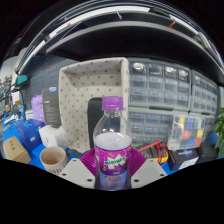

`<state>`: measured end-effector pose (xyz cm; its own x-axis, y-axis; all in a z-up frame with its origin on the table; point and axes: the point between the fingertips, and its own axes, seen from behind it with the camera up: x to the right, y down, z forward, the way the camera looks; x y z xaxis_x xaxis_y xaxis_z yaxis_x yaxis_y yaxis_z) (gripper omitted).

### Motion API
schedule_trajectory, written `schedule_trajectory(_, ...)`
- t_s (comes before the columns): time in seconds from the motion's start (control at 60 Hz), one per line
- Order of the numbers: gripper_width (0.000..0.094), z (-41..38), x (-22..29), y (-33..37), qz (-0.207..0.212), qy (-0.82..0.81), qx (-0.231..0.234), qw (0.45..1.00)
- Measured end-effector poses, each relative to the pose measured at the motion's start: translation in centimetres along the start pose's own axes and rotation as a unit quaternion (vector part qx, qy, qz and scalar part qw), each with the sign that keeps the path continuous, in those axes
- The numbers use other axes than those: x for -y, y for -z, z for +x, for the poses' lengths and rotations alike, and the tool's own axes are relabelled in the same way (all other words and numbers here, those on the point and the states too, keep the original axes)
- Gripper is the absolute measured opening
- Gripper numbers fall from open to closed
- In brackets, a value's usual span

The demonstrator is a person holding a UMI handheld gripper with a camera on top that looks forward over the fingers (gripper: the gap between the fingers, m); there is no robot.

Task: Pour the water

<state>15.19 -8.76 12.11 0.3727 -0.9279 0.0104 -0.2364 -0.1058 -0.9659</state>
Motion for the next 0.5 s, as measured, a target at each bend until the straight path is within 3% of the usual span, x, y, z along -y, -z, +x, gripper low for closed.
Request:
schedule_trajectory(0.25,0.0384,0.3,-0.6,0.2,0.032,-0.010,0.003,0.999)
schedule_trajectory(0.417,0.0519,0.3,-0.9,0.7,0.022,-0.017,0.003,1.000)
schedule_trajectory(0.5,0.0733,0.5,-1.2,1.4,0.012,-0.028,-0.007,1.000)
